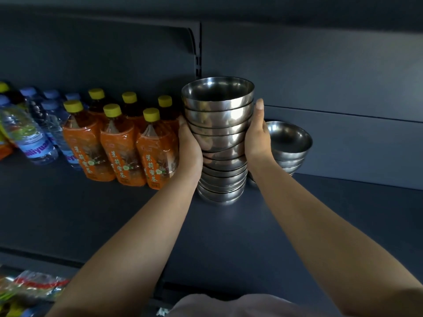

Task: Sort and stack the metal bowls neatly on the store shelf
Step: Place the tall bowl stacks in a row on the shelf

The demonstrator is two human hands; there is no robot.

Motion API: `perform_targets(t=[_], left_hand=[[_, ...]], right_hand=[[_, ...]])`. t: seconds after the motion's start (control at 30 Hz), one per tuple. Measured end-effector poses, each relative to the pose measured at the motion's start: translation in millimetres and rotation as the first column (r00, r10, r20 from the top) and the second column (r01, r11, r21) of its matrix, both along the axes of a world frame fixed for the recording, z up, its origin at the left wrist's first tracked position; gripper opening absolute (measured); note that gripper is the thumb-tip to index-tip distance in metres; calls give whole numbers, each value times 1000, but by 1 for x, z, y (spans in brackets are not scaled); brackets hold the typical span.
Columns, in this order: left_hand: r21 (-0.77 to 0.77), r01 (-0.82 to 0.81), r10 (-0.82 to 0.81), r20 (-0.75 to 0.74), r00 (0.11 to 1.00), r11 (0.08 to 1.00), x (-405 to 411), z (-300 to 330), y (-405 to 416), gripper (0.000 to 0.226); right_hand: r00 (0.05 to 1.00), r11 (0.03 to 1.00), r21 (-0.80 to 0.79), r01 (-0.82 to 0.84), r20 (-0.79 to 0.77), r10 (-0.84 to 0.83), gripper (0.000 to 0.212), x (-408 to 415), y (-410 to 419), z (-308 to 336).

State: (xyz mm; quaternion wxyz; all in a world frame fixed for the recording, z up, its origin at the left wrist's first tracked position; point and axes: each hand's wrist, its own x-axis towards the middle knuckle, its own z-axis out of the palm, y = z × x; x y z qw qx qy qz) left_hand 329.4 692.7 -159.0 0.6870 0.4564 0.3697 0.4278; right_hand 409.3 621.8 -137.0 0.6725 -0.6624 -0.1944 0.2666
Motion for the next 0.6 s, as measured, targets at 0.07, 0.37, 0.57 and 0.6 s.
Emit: perform_targets(t=[0.07,0.37,0.57,0.6], left_hand=[[13,24,-24,1,1000,1000,2,0,6,56],[83,68,-64,-59,996,994,3,9,11,56],[64,92,-89,-47,995,994,1,-1,13,56],[58,87,-85,-37,996,995,1,-2,13,57]], right_hand=[[1000,1000,21,7,-11,-7,80,0,0,-1],[997,997,63,38,-64,-34,79,1,-1,-3],[997,996,75,52,-68,-47,73,-3,-1,-4],[997,996,75,50,-64,-45,71,-3,-1,-4]])
